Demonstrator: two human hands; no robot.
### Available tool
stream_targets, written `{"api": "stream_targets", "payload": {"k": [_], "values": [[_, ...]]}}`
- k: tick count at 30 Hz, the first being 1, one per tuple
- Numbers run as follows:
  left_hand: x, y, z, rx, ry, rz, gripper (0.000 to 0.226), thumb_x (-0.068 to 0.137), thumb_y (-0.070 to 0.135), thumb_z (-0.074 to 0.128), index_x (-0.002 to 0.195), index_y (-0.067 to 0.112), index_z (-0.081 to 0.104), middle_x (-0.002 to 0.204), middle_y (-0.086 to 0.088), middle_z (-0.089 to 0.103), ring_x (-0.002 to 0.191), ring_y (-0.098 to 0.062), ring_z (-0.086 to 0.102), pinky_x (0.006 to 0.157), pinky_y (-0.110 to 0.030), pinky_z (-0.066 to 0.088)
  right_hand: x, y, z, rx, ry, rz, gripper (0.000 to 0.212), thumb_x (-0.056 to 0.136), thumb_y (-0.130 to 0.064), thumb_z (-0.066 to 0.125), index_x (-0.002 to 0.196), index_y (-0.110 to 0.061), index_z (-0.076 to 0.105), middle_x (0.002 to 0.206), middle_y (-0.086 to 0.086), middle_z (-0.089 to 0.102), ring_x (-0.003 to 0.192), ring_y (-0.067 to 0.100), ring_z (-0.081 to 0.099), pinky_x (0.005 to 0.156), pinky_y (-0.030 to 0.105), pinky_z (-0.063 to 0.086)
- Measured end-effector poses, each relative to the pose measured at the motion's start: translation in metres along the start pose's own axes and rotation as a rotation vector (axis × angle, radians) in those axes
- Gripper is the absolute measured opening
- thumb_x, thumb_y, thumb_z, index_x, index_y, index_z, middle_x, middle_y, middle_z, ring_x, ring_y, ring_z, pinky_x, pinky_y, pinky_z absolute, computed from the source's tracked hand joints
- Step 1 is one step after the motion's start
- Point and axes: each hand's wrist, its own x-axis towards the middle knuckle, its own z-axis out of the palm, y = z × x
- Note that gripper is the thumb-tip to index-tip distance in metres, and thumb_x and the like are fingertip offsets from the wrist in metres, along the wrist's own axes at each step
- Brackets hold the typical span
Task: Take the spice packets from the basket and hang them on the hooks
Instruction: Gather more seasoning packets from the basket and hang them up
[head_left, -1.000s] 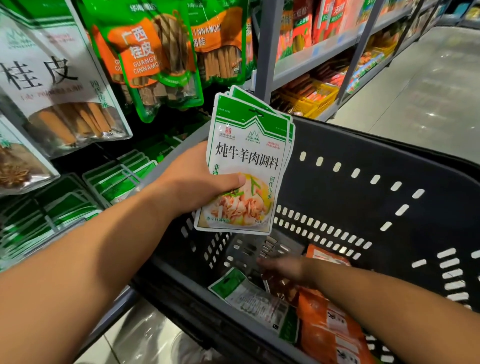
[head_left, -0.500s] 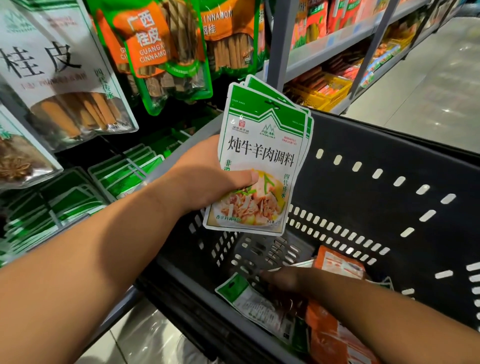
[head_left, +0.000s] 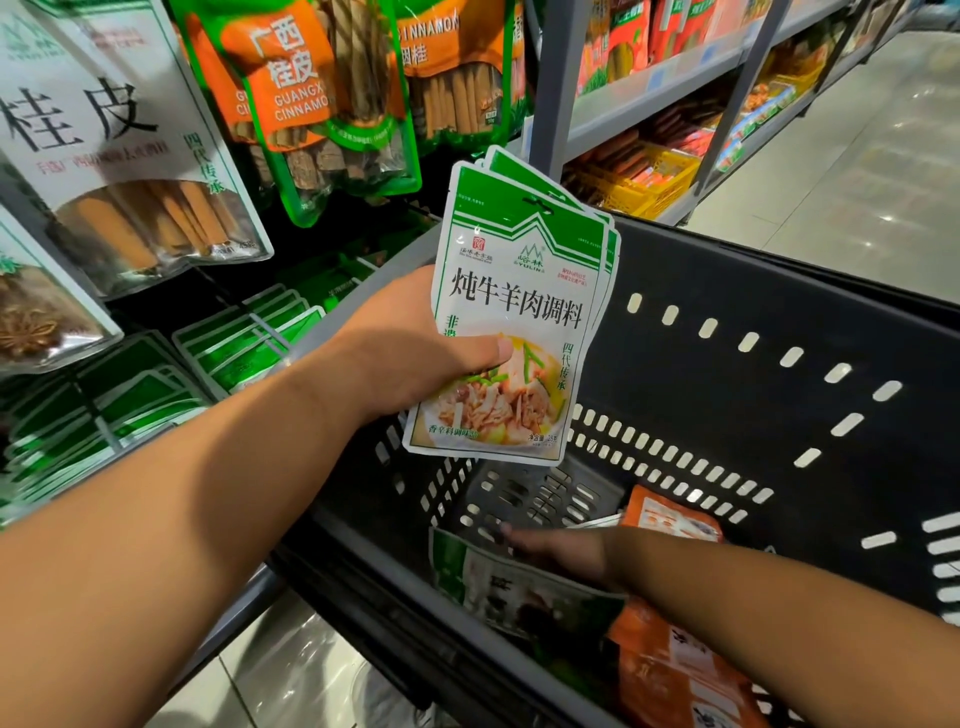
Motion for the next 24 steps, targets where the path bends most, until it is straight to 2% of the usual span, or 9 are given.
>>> {"api": "stream_targets", "payload": {"k": [8, 10, 12, 14, 16, 18, 19, 21, 24], "values": [[0.001, 0.002, 0.000, 0.040, -0.001, 0.025, 0.045, 0.083, 0.037, 0.082, 0.124, 0.036, 0.065, 0.117, 0.018, 0.072, 0.107, -0.008, 0.068, 0.101, -0.035, 0.052, -0.009, -0.009, -0.005, -0.060, -0.383, 0.008, 0.078, 0.053, -0.077, 0.084, 0.114, -0.031, 0.069, 0.096, -0.008, 0.071, 0.086, 0.011, 0.066, 0.082, 0.034, 0.046], [0.000, 0.002, -0.001, 0.048, -0.001, 0.030, 0.044, 0.084, 0.036, 0.082, 0.124, 0.036, 0.065, 0.118, 0.018, 0.072, 0.107, -0.008, 0.067, 0.100, -0.032, 0.051, -0.020, -0.016, 0.006, -0.131, -0.357, 0.042, 0.093, 0.055, -0.075, 0.084, 0.133, -0.031, 0.059, 0.121, -0.002, 0.069, 0.110, 0.017, 0.066, 0.096, 0.045, 0.045], [0.000, 0.002, -0.001, 0.042, 0.001, 0.037, 0.043, 0.084, 0.035, 0.082, 0.124, 0.035, 0.065, 0.118, 0.017, 0.072, 0.106, -0.007, 0.067, 0.098, -0.030, 0.050, -0.034, -0.026, 0.013, -0.235, -0.296, 0.099, 0.105, 0.069, -0.069, 0.074, 0.157, -0.025, 0.035, 0.160, 0.013, 0.038, 0.147, 0.033, 0.036, 0.120, 0.053, 0.029], [0.000, 0.001, -0.001, 0.030, 0.003, 0.043, 0.043, 0.084, 0.035, 0.082, 0.123, 0.035, 0.066, 0.116, 0.018, 0.073, 0.105, -0.006, 0.067, 0.096, -0.027, 0.050, -0.042, -0.030, 0.017, -0.299, -0.193, 0.098, 0.094, 0.083, -0.061, 0.065, 0.160, -0.023, 0.028, 0.169, 0.015, 0.018, 0.155, 0.038, 0.018, 0.126, 0.053, 0.018], [0.000, 0.000, -0.001, 0.032, 0.003, 0.050, 0.043, 0.084, 0.034, 0.082, 0.124, 0.035, 0.066, 0.116, 0.018, 0.073, 0.104, -0.004, 0.067, 0.093, -0.023, 0.049, -0.042, -0.028, 0.016, -0.269, -0.189, 0.099, 0.067, 0.088, -0.052, 0.067, 0.146, -0.025, 0.050, 0.153, 0.013, 0.045, 0.147, 0.036, 0.036, 0.123, 0.051, 0.024], [0.001, -0.002, -0.001, 0.031, 0.006, 0.065, 0.043, 0.084, 0.034, 0.082, 0.124, 0.034, 0.066, 0.115, 0.019, 0.073, 0.103, -0.001, 0.067, 0.086, -0.014, 0.047, -0.043, -0.028, 0.014, -0.157, -0.208, 0.076, 0.033, 0.083, -0.041, 0.069, 0.110, -0.022, 0.067, 0.101, 0.002, 0.069, 0.102, 0.023, 0.069, 0.105, 0.041, 0.044], [0.001, -0.003, 0.000, 0.026, 0.006, 0.067, 0.043, 0.084, 0.034, 0.082, 0.124, 0.034, 0.066, 0.114, 0.020, 0.073, 0.102, 0.002, 0.066, 0.083, -0.009, 0.045, -0.046, -0.030, 0.013, -0.119, -0.209, 0.067, 0.022, 0.085, -0.035, 0.066, 0.100, -0.019, 0.067, 0.085, -0.002, 0.069, 0.079, 0.016, 0.070, 0.091, 0.035, 0.050], [0.002, -0.004, 0.000, 0.014, 0.010, 0.072, 0.043, 0.084, 0.033, 0.082, 0.123, 0.035, 0.066, 0.112, 0.021, 0.073, 0.100, 0.009, 0.064, 0.079, -0.004, 0.044, -0.058, -0.037, 0.005, -0.115, -0.138, 0.069, 0.018, 0.096, -0.029, 0.057, 0.099, -0.015, 0.066, 0.077, -0.003, 0.071, 0.069, 0.013, 0.068, 0.079, 0.029, 0.053], [0.002, -0.006, 0.001, -0.016, 0.014, 0.084, 0.044, 0.084, 0.031, 0.082, 0.125, 0.036, 0.064, 0.114, 0.021, 0.073, 0.102, 0.005, 0.067, 0.085, -0.011, 0.048, -0.080, -0.044, -0.009, -0.107, -0.023, 0.039, 0.031, 0.100, -0.029, 0.056, 0.118, -0.005, 0.062, 0.091, 0.006, 0.074, 0.083, 0.021, 0.071, 0.087, 0.035, 0.057]]}}
